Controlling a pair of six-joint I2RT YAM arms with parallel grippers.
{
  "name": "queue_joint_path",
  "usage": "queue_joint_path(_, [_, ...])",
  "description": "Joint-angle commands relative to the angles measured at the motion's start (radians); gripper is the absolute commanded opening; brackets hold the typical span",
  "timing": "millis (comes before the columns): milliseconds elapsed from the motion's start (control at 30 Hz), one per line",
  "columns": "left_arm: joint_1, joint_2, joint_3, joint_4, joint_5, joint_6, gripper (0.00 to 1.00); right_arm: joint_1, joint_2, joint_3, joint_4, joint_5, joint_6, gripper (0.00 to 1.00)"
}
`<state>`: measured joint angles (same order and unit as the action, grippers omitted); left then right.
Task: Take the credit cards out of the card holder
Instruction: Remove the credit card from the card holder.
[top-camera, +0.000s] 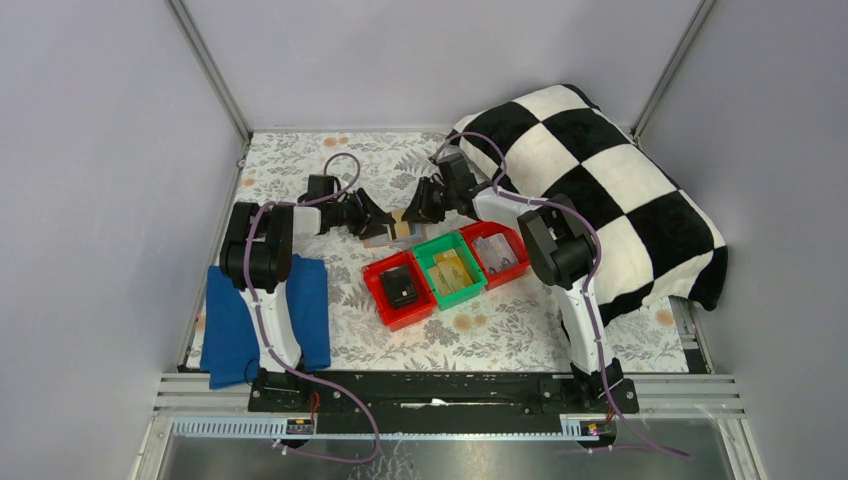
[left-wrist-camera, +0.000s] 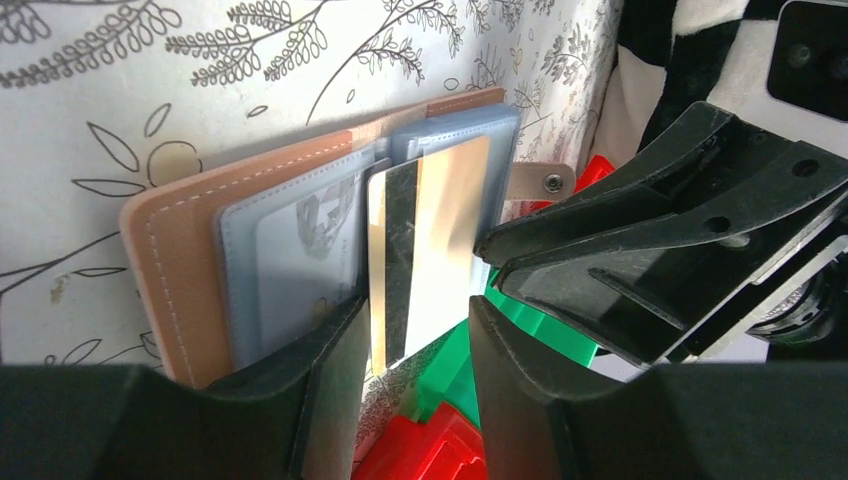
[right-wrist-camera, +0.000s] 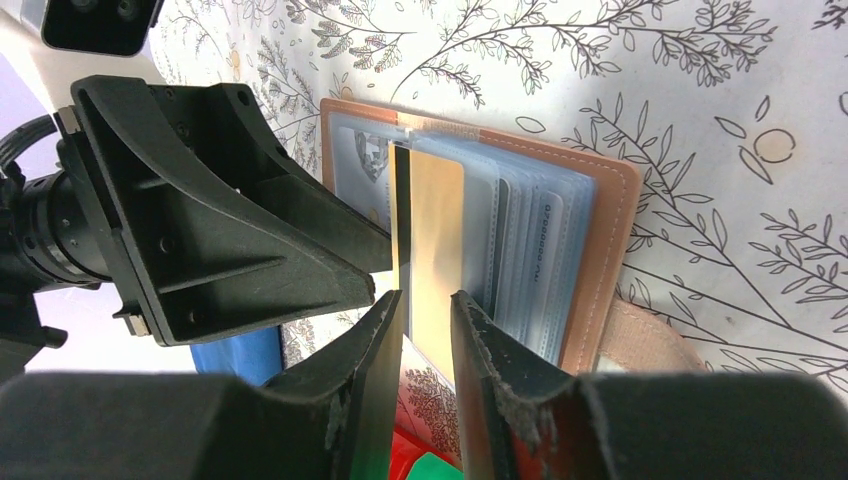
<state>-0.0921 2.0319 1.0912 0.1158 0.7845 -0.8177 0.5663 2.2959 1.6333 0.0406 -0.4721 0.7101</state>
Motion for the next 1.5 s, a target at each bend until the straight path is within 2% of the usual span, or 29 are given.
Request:
queue_joint_path(0, [-0.022,0.023,-0.048,0.129,0.043,-0.056,0.45,0.02,0.035,0.005,-0.004,-0.021,0.004,0.32])
queue_joint_path(267, [-0.017,0.0,-0.118,0.351,0.109,-0.205,0.34,0.023,0.035,0.006,-0.005,-0.022,0.004,0.32])
queue_joint_path(367, [-0.015,-0.006,-0.109,0.334,0.102,-0.197,0.27,0.023,0.033,0.005,-0.005,-0.022,0.003,0.32])
queue_joint_path(633, [-0.014,-0.023,-0.07,0.178,0.038,-0.112,0.0,0.023,0.033,0.003,-0.006,-0.024,0.003,0.32])
queue_joint_path(900, [-0.007,-0.03,-0.027,0.028,-0.016,-0.024,0.0,0.023,0.004,-0.002,-0.023,-0.014,-0.015,0.32])
queue_joint_path(1100, [0.023,-0.1,-0.027,-0.062,-0.069,0.042,0.0,0.015,-0.016,0.015,-0.092,0.033,-0.066,0.37])
queue_joint_path(1467, [0.057,-0.188,0.013,-0.223,-0.073,0.139,0.0,0.012,-0.071,-0.031,-0.062,0.024,-0.051,0.37])
